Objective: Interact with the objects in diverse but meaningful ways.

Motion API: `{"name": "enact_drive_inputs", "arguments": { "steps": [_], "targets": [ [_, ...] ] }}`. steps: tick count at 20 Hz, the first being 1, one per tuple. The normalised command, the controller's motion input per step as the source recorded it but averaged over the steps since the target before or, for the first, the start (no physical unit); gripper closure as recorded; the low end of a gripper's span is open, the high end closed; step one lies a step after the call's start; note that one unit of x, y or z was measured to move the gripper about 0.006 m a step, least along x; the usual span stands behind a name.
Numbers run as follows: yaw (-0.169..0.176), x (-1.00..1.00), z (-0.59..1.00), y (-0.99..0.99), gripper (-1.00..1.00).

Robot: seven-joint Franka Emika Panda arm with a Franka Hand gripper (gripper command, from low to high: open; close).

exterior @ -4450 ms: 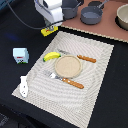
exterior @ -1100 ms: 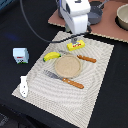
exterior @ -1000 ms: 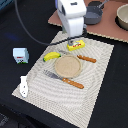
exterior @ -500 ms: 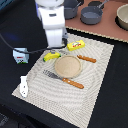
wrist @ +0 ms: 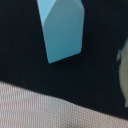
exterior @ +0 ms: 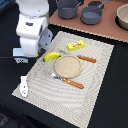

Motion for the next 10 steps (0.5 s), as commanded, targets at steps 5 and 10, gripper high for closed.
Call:
{"name": "enact_drive_inputs", "arguments": {
  "steps": [5, 10],
  "targets": [
    [-0.238, -0.51, 0.0, -0.22, -1.0],
    [-0.115, -0.79, 0.01, -0.09, -1.0]
  ]
}}
